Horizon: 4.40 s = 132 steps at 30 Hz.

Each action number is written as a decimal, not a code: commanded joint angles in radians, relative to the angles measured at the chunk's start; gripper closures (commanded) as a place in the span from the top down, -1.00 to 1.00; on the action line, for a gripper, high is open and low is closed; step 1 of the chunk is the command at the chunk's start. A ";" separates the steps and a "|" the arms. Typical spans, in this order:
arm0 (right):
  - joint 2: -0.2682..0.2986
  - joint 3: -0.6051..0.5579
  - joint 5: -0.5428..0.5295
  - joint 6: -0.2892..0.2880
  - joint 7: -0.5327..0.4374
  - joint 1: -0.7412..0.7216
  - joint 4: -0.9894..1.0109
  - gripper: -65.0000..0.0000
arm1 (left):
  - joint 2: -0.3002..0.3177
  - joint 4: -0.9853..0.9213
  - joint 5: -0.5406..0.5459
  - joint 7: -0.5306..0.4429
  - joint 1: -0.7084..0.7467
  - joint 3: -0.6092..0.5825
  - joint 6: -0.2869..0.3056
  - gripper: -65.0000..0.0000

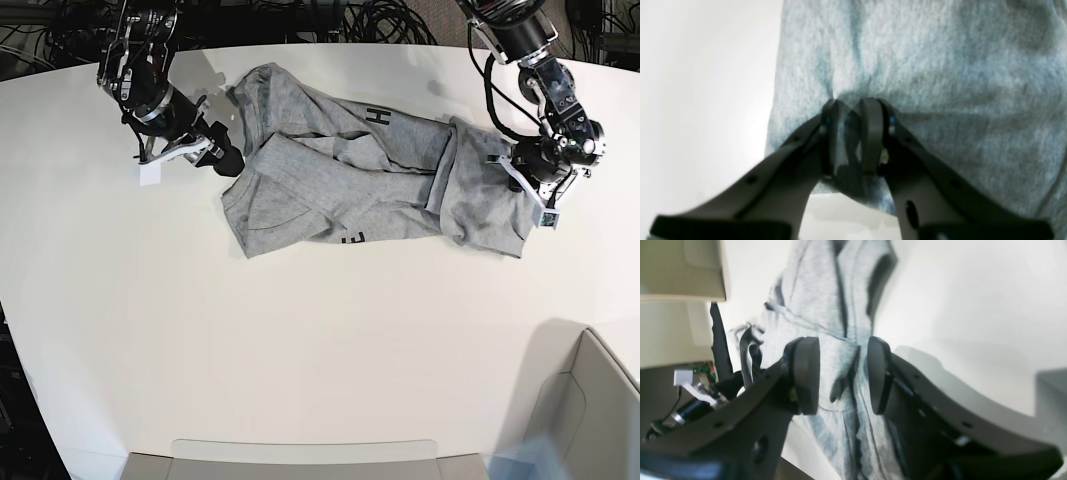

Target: Fold the T-shirt properly

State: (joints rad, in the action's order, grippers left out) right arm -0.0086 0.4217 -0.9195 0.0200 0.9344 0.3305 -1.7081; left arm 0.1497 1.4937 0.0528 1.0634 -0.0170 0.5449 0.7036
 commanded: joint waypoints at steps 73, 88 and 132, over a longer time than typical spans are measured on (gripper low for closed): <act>0.006 -0.287 0.084 0.251 -0.015 -0.106 0.125 -0.26 | 0.001 -0.005 -0.035 0.048 0.010 -0.004 -0.005 -0.63; 0.015 -0.310 0.084 0.249 -0.013 -0.229 0.251 -0.54 | 0.001 -0.003 -0.035 0.053 0.012 -0.004 -0.005 -0.63; 0.356 -0.409 0.084 0.409 -0.012 -0.492 0.300 -1.00 | -0.051 0.307 -0.038 0.099 0.053 0.154 -0.005 -0.63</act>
State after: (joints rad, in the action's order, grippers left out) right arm 0.3428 0.0086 -0.8074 0.4198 0.9176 -0.1390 -1.3876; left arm 0.0860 1.7813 0.0074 1.1767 0.0391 0.6987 0.6998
